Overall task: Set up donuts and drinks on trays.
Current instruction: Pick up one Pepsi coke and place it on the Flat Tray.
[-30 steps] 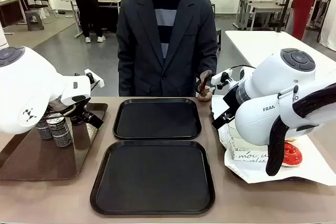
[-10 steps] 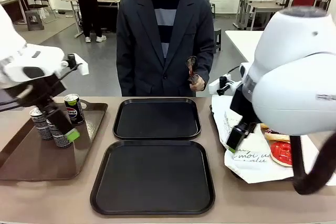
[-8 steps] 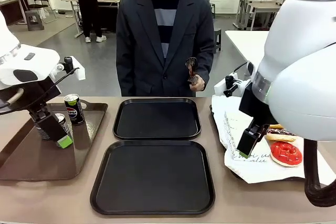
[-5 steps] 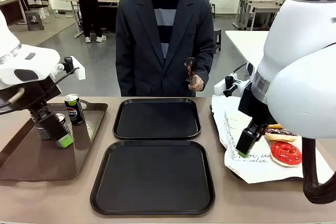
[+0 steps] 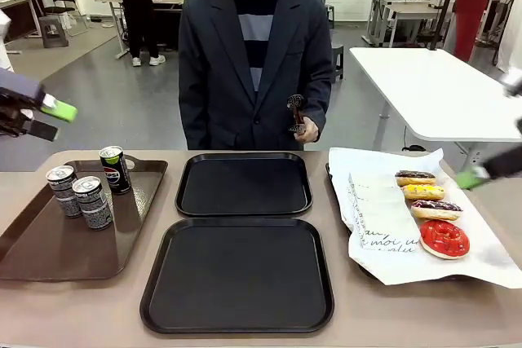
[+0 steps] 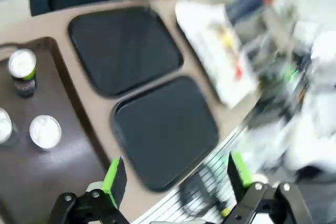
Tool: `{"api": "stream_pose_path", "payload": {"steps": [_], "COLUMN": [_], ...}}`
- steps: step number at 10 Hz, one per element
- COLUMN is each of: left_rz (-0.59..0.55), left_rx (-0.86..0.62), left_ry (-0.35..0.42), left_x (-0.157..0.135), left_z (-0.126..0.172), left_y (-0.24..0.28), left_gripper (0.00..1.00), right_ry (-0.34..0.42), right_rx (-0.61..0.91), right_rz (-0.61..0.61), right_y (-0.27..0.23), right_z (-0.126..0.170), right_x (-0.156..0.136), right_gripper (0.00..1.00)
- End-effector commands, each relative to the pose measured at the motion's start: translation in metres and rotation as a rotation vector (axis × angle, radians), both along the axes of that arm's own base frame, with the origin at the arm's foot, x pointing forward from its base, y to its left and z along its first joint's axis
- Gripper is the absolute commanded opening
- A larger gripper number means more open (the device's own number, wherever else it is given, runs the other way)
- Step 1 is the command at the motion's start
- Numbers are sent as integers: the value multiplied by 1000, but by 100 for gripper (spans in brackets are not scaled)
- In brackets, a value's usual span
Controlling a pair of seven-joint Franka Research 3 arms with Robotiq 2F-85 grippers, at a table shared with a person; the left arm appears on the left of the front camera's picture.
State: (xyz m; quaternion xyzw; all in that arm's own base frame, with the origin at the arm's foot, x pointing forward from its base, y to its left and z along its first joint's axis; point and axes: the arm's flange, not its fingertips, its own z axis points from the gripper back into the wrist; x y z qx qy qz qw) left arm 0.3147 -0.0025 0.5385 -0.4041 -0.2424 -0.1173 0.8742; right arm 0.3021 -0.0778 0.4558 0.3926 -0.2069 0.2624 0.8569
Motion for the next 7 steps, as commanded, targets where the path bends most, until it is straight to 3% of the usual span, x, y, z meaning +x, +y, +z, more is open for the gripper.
{"api": "stream_pose_path", "payload": {"steps": [1,4,7], "left_rz": [86,174,219], "left_rx": [-198,-369,-396], "left_ry": [88,197,191], "left_x": [-22,-43,-78], "left_z": [-69,-102,-106], "left_y": [32,109,141], "left_gripper": [100,100,100], "right_ry": [135,107,163], "right_rx": [519,691,714], "right_rz": [40,-9,-167], "right_y": [-37,-86,-116], "right_z": [-82,-117,-120], "right_x": [-33,-58,-89], "right_gripper": [100,100,100]}}
